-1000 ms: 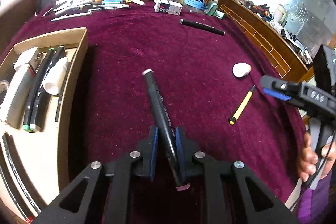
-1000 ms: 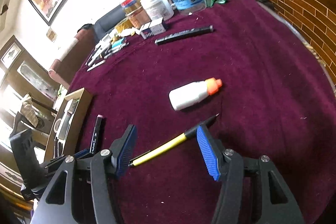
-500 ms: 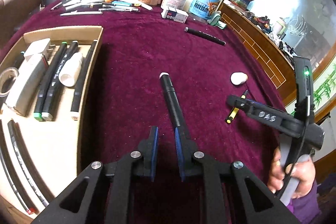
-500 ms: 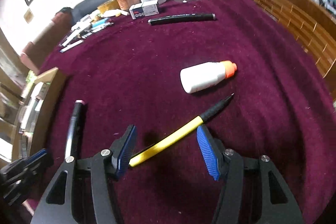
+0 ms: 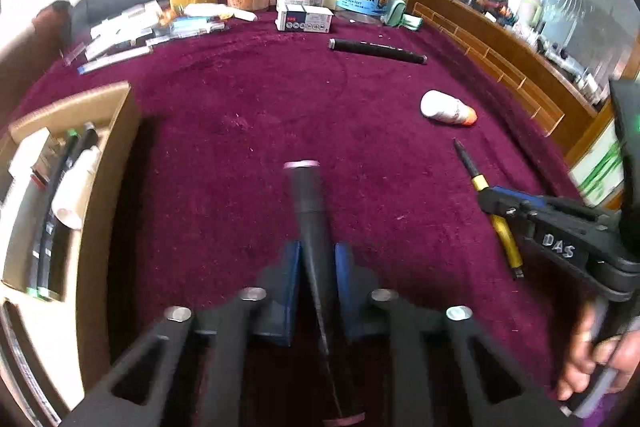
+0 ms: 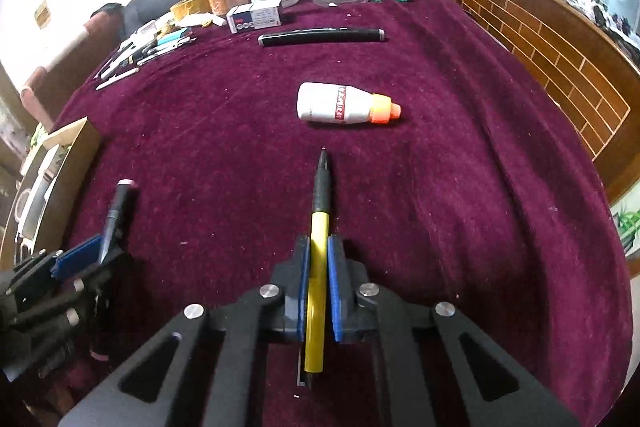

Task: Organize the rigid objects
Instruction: 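Grasp the yellow pencil with the right tool while the left tool holds the marker, then lower the marker and yellow pencil into the cardboard box and open both tools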

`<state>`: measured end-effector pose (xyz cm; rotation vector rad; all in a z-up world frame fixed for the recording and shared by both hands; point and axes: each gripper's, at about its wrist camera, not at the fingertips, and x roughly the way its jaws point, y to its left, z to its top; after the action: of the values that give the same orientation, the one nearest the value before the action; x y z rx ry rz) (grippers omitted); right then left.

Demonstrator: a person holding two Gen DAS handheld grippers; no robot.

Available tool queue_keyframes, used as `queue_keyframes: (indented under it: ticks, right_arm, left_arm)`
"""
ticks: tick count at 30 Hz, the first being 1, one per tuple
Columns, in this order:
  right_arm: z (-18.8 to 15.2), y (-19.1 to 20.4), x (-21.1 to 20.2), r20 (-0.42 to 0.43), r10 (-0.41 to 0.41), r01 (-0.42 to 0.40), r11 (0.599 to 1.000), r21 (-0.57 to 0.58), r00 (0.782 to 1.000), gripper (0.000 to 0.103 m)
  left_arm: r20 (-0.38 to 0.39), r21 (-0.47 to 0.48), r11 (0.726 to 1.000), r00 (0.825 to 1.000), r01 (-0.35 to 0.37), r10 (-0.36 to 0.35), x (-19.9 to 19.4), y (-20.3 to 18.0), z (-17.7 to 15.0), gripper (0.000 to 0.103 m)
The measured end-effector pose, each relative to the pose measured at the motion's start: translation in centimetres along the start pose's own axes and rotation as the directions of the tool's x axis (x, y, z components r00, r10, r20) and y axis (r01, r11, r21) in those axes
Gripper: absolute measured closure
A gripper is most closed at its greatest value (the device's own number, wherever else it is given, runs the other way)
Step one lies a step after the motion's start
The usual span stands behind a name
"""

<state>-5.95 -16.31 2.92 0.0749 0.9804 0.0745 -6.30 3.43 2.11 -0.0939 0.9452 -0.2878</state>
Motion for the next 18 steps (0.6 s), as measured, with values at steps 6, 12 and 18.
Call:
queue_keyframes:
  ticks: [6, 12, 18]
  right_arm:
    - [0.0, 0.0, 0.2, 0.015, 0.019, -0.019, 1.000, 0.005, 1.000, 0.095]
    - [-0.5, -0.6, -1.0, 0.033, 0.245, -0.247, 0.967, 0.067, 0.969, 0.095]
    - [0.3, 3.5, -3.2, 0.023, 0.402, -0.402, 0.915, 0.009, 0.915, 0.095]
  left_arm:
    - [0.039, -0.051, 0.997, 0.998, 0.059, -0.057, -2.2, 1.5, -0.7, 0.089]
    - [0.120, -0.072, 0.987, 0.984, 0.141, -0.131, -6.1, 2.0, -1.3, 0.089]
    - [0.186, -0.160, 0.965, 0.967, 0.207, -0.176, -10.2, 5.4, -2.3, 0.089]
